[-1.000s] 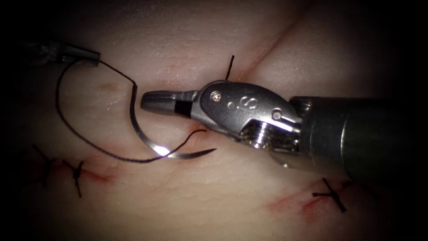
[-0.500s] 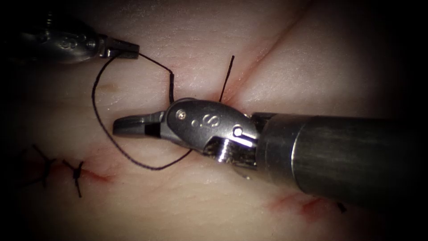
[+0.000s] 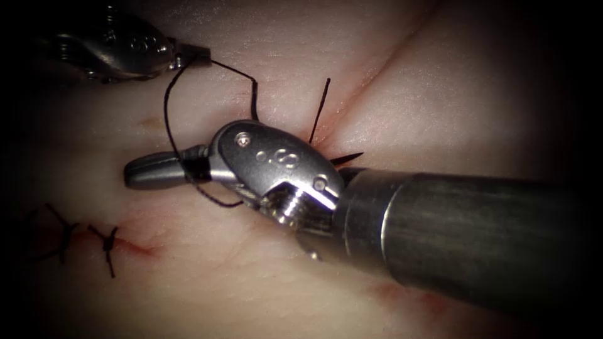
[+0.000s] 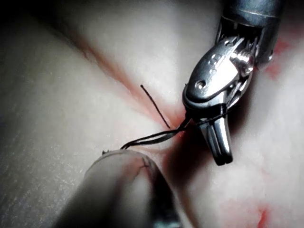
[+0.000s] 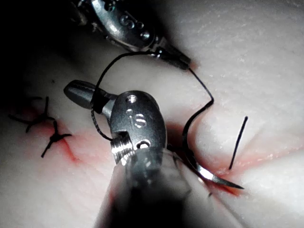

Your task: Wound Closure

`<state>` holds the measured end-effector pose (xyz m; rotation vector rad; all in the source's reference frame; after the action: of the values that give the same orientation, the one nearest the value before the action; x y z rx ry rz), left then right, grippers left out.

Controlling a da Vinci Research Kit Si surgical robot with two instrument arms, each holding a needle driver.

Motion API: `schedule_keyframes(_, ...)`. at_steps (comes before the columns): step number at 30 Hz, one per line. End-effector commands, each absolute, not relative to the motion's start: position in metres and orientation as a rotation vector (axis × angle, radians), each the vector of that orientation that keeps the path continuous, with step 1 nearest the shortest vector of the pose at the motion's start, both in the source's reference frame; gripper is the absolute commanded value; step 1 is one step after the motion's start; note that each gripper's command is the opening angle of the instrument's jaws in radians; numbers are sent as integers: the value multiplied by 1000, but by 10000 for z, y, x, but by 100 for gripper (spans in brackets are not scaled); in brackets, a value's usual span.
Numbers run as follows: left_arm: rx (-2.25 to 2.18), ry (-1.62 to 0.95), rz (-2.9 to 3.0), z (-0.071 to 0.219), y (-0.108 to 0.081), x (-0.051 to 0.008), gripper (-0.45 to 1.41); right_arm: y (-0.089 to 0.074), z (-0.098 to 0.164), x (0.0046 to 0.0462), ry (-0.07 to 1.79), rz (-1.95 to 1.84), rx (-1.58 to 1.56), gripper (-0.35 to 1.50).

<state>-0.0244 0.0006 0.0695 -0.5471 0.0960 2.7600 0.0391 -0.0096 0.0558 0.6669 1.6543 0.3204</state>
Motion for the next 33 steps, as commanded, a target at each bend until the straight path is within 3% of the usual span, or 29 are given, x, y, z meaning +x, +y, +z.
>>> schedule_keyframes(1,-545,99,2762,702,4,-249,-45,-98,559,401,1690,321,686,-35)
schedule_keyframes(14,-509,163,2764,689,-44,-239,-45,-65,543,364,1945,500,473,-35)
schedule_keyframes(27,-450,342,2749,641,-86,-260,-45,-49,543,353,1692,605,147,-35)
schedule_keyframes(33,-416,384,2765,626,-88,-273,-45,-48,543,360,1723,575,157,-35)
